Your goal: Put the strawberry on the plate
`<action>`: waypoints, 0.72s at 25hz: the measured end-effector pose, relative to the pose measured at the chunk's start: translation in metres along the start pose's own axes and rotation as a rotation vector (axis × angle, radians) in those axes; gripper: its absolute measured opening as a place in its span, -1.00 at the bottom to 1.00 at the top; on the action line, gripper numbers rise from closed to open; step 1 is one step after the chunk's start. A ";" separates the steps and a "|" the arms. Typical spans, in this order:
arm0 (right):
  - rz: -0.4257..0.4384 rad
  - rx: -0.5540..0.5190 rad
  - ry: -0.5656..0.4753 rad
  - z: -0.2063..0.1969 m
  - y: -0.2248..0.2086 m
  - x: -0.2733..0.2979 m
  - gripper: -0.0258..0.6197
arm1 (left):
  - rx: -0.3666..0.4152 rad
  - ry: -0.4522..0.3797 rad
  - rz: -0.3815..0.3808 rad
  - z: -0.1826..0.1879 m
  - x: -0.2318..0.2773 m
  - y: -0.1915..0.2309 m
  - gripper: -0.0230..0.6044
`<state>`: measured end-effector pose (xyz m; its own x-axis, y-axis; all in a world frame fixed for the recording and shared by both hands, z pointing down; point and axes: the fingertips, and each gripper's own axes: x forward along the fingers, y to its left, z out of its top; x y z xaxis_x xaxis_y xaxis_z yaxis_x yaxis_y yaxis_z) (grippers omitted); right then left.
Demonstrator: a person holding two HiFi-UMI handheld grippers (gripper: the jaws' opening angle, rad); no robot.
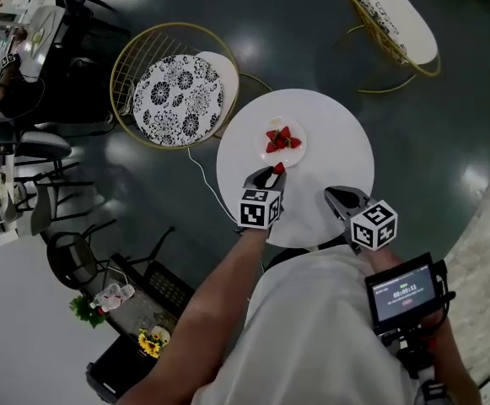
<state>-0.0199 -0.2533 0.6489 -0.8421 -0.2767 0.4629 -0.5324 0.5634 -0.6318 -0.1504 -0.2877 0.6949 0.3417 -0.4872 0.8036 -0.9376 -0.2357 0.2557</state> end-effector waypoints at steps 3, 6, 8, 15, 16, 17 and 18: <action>-0.001 0.016 0.005 0.007 -0.019 0.002 -0.90 | -0.028 0.018 0.008 0.011 0.022 0.005 -0.48; -0.009 0.025 0.007 0.009 -0.024 0.002 -0.90 | -0.049 0.030 0.008 0.013 0.032 0.008 -0.48; -0.016 0.026 0.005 0.010 -0.025 0.001 -0.90 | -0.065 0.035 0.008 0.013 0.037 0.009 -0.48; -0.036 0.033 0.005 0.013 -0.029 -0.001 -0.90 | -0.108 0.046 0.023 0.016 0.050 0.015 -0.48; -0.038 0.035 0.006 0.013 -0.030 -0.002 -0.90 | -0.117 0.046 0.025 0.016 0.052 0.016 -0.48; -0.038 0.037 0.006 0.013 -0.030 -0.002 -0.90 | -0.123 0.045 0.025 0.017 0.053 0.017 -0.48; -0.039 0.038 0.006 0.013 -0.030 -0.002 -0.90 | -0.126 0.044 0.024 0.017 0.054 0.017 -0.48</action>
<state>-0.0038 -0.2793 0.6591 -0.8205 -0.2928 0.4910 -0.5674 0.5222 -0.6367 -0.1468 -0.3323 0.7329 0.3185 -0.4533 0.8325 -0.9471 -0.1156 0.2994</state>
